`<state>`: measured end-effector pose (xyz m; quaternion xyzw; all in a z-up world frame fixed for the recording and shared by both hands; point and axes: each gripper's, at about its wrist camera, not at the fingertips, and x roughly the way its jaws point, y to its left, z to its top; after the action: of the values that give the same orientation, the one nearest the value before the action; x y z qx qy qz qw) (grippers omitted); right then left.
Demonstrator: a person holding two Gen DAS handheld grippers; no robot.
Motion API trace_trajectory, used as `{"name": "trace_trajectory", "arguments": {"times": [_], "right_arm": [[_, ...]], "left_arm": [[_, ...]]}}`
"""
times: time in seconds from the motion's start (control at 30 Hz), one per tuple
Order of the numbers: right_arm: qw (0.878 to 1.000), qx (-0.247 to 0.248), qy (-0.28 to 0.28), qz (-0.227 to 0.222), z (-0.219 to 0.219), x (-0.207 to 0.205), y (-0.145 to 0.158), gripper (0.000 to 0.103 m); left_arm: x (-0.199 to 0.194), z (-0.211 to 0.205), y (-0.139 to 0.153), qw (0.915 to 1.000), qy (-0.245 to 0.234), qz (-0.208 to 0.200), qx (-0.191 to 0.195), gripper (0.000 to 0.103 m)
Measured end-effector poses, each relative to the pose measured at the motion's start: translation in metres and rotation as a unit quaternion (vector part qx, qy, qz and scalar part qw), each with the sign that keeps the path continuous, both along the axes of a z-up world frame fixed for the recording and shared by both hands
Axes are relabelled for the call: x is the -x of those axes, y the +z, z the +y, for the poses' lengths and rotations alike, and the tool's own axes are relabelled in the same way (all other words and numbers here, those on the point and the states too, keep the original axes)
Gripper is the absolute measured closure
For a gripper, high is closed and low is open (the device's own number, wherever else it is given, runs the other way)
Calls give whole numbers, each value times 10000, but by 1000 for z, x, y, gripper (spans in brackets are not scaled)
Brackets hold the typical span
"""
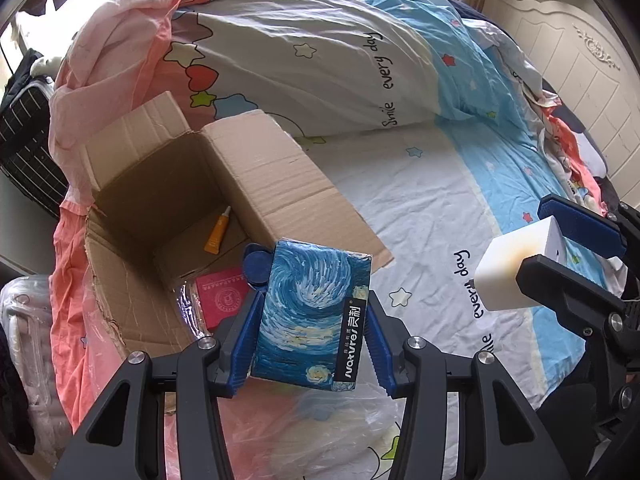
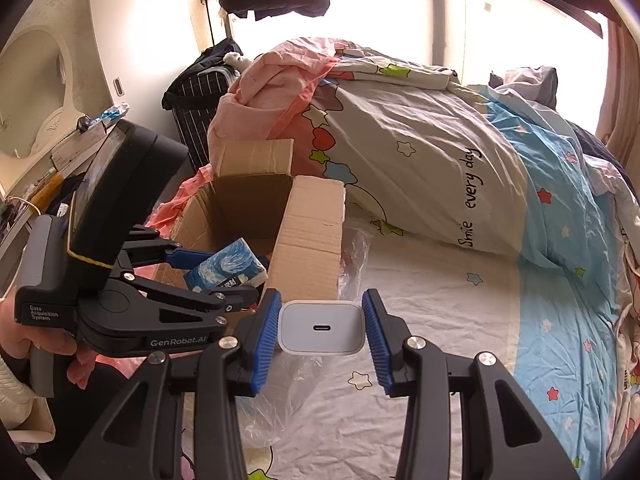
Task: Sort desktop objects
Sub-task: 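Lift and carry the tissue pack and charger over the cardboard box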
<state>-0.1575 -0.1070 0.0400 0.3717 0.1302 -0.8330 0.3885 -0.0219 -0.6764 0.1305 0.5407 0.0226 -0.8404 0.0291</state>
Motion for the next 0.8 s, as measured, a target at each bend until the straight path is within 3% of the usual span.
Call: {"name": "trace_trajectory", "arguments": {"times": [0.37,0.8], "right_arm": [[9989,-174,408,127,-55,3,-4,64],[9966,-236,786,-30,-98,10,-20,64]], "left_arm": [[-1,-41,-6,9997,213,-31,-81,53],[5,-83,-27,9978,604,-211,-192,53]]}}
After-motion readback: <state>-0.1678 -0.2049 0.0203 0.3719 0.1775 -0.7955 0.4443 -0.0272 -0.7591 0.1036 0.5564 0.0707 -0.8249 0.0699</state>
